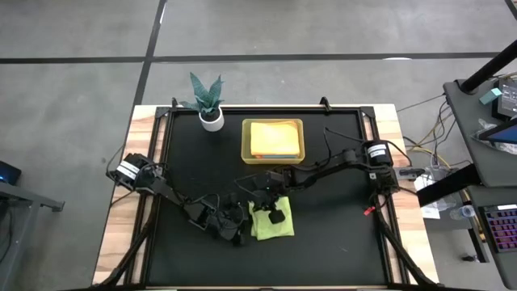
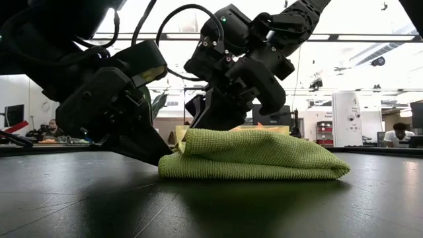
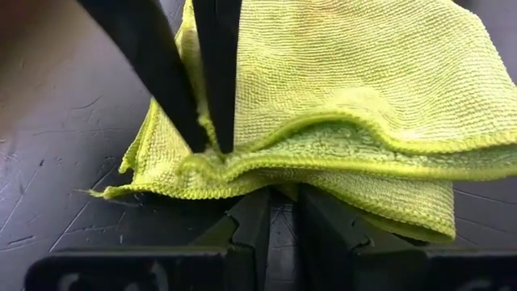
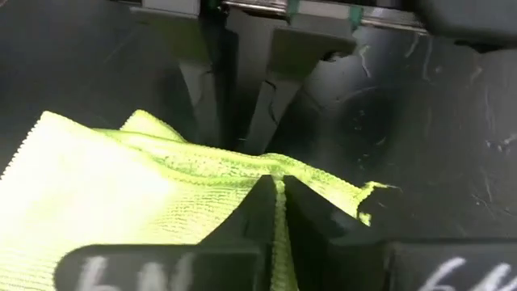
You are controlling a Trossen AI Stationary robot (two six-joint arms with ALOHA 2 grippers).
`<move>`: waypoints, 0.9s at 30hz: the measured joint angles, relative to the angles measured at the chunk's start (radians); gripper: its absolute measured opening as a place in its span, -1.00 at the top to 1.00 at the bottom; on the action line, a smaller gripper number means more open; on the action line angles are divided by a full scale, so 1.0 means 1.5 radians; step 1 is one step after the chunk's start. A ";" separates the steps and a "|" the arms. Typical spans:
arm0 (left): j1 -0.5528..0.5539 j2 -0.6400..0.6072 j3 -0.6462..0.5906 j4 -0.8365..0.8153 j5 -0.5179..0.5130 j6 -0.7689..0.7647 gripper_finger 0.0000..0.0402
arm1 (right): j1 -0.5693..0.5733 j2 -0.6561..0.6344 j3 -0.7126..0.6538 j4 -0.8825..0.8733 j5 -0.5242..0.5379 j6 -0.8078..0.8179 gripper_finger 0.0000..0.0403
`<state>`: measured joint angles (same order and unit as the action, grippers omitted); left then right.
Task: Fold microfiber towels
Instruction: Fold the green towel on the table
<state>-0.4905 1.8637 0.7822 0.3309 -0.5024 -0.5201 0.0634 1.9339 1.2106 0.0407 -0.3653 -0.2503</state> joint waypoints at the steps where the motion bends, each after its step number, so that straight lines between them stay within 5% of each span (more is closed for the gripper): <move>1: 0.000 0.000 0.000 0.000 0.000 0.000 0.74 | 0.001 0.000 0.000 0.000 0.001 -0.003 0.92; 11: 0.000 0.000 0.001 0.002 0.002 0.001 0.74 | 0.006 -0.030 0.004 -0.006 0.006 0.003 0.95; 27: 0.003 0.000 0.000 0.001 0.005 -0.008 0.74 | 0.005 -0.006 0.003 0.002 0.124 0.015 0.93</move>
<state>-0.4854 1.8641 0.7826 0.3325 -0.4946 -0.5320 0.0715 1.9249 1.2144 0.0430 -0.1793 -0.2277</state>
